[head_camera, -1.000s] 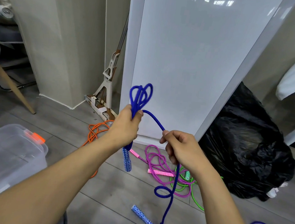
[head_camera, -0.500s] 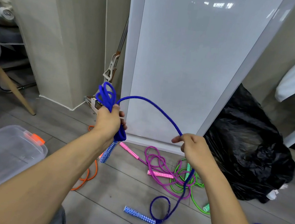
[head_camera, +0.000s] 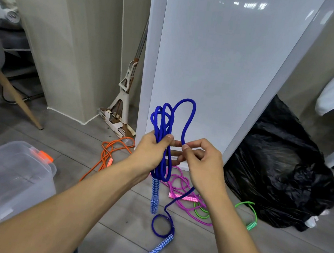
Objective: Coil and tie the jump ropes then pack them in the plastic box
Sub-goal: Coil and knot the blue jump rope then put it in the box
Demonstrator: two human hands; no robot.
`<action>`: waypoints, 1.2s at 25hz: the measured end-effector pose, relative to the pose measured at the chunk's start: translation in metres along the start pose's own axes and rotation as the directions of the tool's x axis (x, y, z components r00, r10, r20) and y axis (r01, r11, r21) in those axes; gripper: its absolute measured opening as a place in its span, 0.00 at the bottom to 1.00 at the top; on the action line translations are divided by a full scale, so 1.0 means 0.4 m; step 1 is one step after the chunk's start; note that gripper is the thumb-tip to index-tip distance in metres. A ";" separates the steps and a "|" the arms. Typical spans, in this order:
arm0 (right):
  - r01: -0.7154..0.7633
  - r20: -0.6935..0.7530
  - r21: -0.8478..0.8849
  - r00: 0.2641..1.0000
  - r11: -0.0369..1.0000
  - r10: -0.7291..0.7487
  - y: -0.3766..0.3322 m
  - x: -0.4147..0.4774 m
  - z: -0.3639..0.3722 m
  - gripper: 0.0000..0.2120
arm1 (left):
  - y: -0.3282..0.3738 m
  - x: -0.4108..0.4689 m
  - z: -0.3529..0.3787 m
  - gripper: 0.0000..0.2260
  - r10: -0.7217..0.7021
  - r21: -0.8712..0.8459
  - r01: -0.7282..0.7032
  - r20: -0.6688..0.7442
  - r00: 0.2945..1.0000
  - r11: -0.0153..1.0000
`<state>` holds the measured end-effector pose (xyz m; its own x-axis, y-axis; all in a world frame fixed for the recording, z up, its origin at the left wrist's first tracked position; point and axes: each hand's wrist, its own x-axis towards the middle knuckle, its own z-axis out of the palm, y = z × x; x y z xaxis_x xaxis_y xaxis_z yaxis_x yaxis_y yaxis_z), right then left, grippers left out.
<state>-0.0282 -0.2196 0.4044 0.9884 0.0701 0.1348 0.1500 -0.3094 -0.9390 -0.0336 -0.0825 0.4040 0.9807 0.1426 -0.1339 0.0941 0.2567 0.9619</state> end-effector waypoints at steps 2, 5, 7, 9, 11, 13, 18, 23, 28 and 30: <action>-0.011 -0.017 -0.009 1.000 1.000 0.010 0.002 -0.005 0.004 0.03 | -0.004 -0.002 0.003 0.09 -0.009 0.054 0.009 0.002 1.000 0.999; -0.002 -0.035 -0.097 0.999 0.995 -0.001 0.006 -0.006 0.002 0.04 | -0.010 -0.005 0.003 0.10 0.006 0.137 -0.011 0.039 0.999 0.990; 0.014 -0.013 -0.151 1.000 0.988 -0.016 0.007 -0.009 0.002 0.04 | -0.012 -0.009 0.002 0.10 0.034 0.174 -0.045 0.063 0.997 0.984; 0.042 0.031 -0.175 0.999 0.984 -0.037 0.004 -0.013 0.004 0.05 | -0.016 -0.008 0.003 0.10 0.060 0.205 -0.073 0.067 0.996 0.976; 0.053 0.079 -0.152 0.996 0.987 -0.042 0.000 -0.012 0.004 0.05 | -0.020 0.002 0.001 0.10 0.094 0.225 -0.094 0.012 0.996 0.970; 0.028 0.154 -0.108 0.988 0.994 -0.011 -0.001 -0.009 0.003 0.06 | -0.016 0.021 -0.008 0.09 0.126 0.158 -0.113 -0.077 0.989 0.981; -0.053 0.356 -0.190 0.927 0.980 0.119 0.030 0.012 -0.022 0.13 | 0.026 0.080 -0.071 0.05 0.062 -0.289 -0.141 -0.266 0.962 0.947; -0.206 0.531 -0.357 0.757 0.911 0.380 0.074 0.024 -0.100 0.15 | 0.049 0.113 -0.142 0.09 0.025 -0.322 -0.150 -0.362 0.932 0.935; -0.131 0.005 -0.452 0.989 0.882 0.149 0.068 0.050 -0.115 0.16 | 0.037 0.113 -0.131 0.09 0.132 -0.050 -0.155 -0.310 0.941 0.987; -0.095 0.020 -0.294 0.994 0.951 0.106 0.048 0.050 -0.092 0.12 | 0.026 0.096 -0.109 0.07 0.155 0.065 -0.144 -0.205 0.966 0.987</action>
<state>-0.0045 -0.2590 0.4005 0.9980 0.0557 0.0284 0.0555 -0.5801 -0.8126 -0.0025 -0.0329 0.3983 0.9272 0.3734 -0.0295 -0.0375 0.1711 0.9845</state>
